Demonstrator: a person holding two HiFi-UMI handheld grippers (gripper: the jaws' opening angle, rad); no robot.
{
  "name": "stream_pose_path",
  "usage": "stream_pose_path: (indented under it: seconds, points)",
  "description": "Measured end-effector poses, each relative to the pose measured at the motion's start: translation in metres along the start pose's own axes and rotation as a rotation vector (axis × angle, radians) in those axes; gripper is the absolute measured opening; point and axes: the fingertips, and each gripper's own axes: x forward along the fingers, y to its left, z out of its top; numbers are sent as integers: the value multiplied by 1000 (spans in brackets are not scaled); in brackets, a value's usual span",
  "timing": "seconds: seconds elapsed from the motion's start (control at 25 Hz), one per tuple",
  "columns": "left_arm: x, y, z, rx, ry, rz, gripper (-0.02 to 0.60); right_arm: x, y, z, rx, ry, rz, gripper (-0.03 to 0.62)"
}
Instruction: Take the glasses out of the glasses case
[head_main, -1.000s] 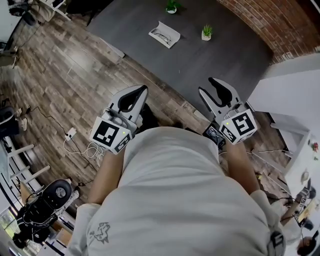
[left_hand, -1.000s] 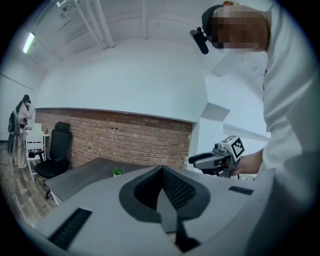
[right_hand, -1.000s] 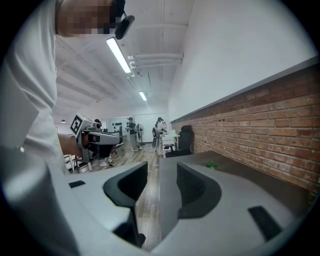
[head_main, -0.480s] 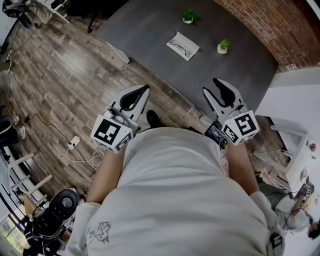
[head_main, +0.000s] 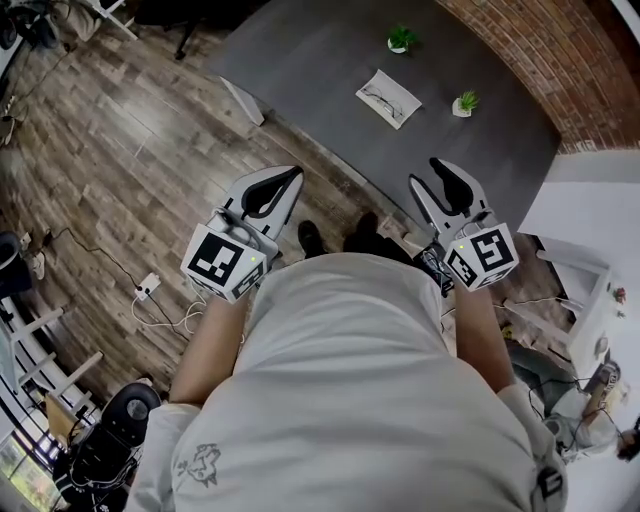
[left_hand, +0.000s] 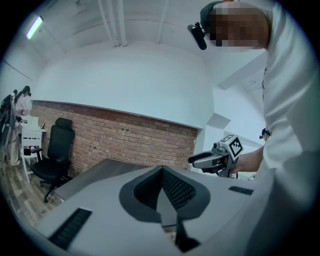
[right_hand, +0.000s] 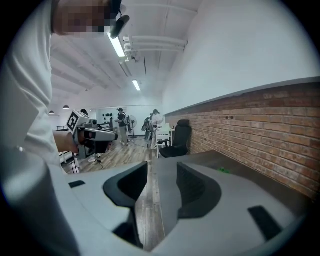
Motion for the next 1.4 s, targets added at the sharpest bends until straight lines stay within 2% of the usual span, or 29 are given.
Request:
stream_pose_path:
  seconds: [0.44, 0.8, 1.24, 1.4]
  points:
    - [-8, 30, 0, -6, 0, 40, 11, 44, 10, 2, -60, 19, 55, 190]
    - [6, 61, -2, -36, 29, 77, 11, 89, -15, -14, -33, 71, 90, 189]
    - [57, 92, -10, -68, 66, 82, 11, 130, -63, -39, -17, 151, 120, 189]
    - [82, 100, -12, -108, 70, 76, 11, 143, -84, -52, -26, 195, 137, 189]
